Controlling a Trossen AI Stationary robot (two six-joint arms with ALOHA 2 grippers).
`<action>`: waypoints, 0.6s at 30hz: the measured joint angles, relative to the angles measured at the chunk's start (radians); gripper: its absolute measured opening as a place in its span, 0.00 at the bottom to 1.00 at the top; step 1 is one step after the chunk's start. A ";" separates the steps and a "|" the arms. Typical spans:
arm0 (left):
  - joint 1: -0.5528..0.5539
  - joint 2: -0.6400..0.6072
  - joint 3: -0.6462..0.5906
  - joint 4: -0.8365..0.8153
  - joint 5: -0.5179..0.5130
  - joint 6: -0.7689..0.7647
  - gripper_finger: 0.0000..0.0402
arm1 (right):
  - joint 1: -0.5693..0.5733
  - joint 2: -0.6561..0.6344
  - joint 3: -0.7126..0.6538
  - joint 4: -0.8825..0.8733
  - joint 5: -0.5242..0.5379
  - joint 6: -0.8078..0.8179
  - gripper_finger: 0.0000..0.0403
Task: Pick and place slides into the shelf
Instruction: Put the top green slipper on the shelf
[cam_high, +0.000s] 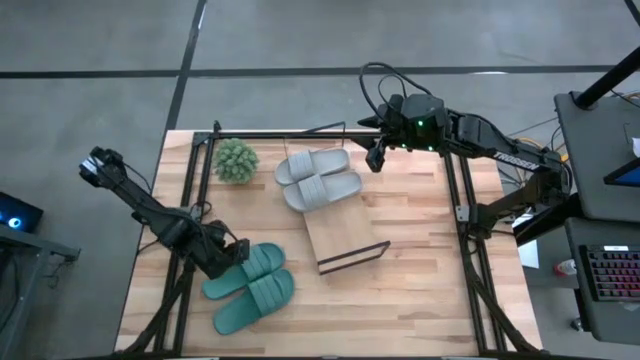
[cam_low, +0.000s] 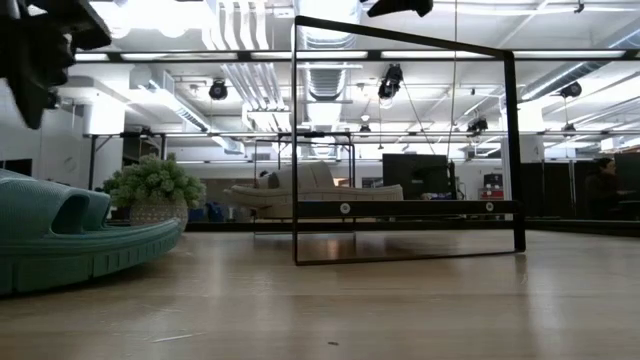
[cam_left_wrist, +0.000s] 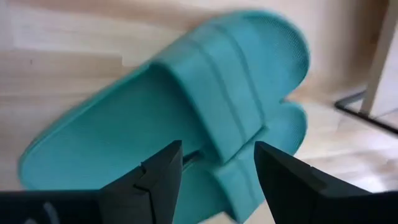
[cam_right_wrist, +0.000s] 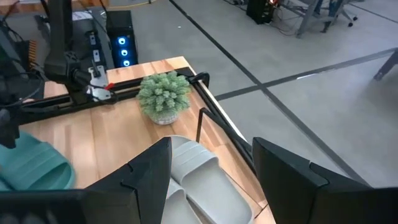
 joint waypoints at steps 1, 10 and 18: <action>0.000 0.013 0.004 0.000 -0.017 0.000 0.46 | -0.002 0.000 0.000 0.000 0.000 -0.002 0.53; -0.003 0.158 0.027 0.019 -0.085 0.005 0.46 | -0.005 0.000 0.000 0.003 0.000 -0.005 0.53; -0.020 0.220 0.037 0.016 -0.104 0.019 0.46 | -0.005 0.000 0.000 0.004 -0.001 0.006 0.53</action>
